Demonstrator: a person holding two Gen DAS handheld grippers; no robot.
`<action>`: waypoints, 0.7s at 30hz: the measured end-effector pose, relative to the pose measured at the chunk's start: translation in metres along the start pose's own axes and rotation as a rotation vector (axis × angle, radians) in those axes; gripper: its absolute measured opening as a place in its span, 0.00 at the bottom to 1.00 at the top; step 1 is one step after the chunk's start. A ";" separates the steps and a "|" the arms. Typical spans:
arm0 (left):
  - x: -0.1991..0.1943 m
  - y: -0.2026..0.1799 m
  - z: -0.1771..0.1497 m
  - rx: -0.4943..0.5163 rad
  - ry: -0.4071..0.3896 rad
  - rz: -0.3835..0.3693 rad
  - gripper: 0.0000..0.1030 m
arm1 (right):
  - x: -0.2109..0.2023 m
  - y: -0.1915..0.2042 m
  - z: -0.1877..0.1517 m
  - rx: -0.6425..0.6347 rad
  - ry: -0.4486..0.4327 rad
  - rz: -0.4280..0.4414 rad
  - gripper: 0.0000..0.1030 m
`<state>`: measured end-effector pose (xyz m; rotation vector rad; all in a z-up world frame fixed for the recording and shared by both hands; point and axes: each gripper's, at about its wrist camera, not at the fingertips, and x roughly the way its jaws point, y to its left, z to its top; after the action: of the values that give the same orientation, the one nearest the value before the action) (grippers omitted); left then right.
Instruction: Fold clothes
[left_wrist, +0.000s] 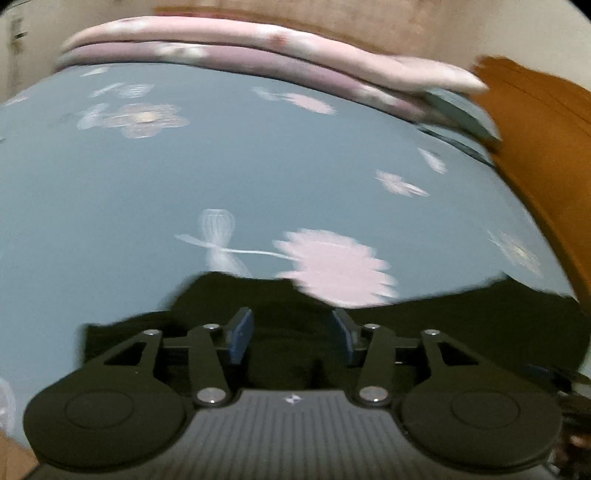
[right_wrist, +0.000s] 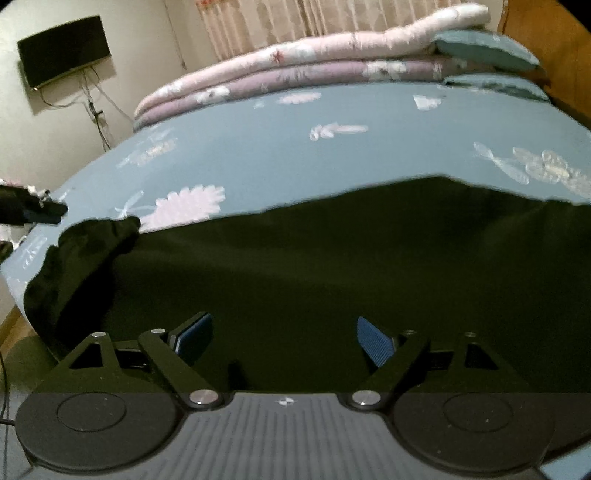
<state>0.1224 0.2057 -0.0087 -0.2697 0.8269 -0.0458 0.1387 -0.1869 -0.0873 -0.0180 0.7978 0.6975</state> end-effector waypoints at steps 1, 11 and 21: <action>0.003 -0.013 0.001 0.023 0.010 -0.023 0.51 | 0.004 -0.001 -0.002 0.007 0.013 -0.003 0.86; 0.079 -0.084 -0.011 0.187 0.170 0.102 0.52 | 0.010 -0.002 -0.014 -0.003 -0.002 0.012 1.00; 0.081 -0.081 -0.020 0.342 0.220 0.296 0.13 | 0.006 -0.015 -0.017 0.037 -0.040 0.070 1.00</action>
<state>0.1676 0.1118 -0.0592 0.1850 1.0538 0.0615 0.1391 -0.1994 -0.1067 0.0574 0.7760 0.7469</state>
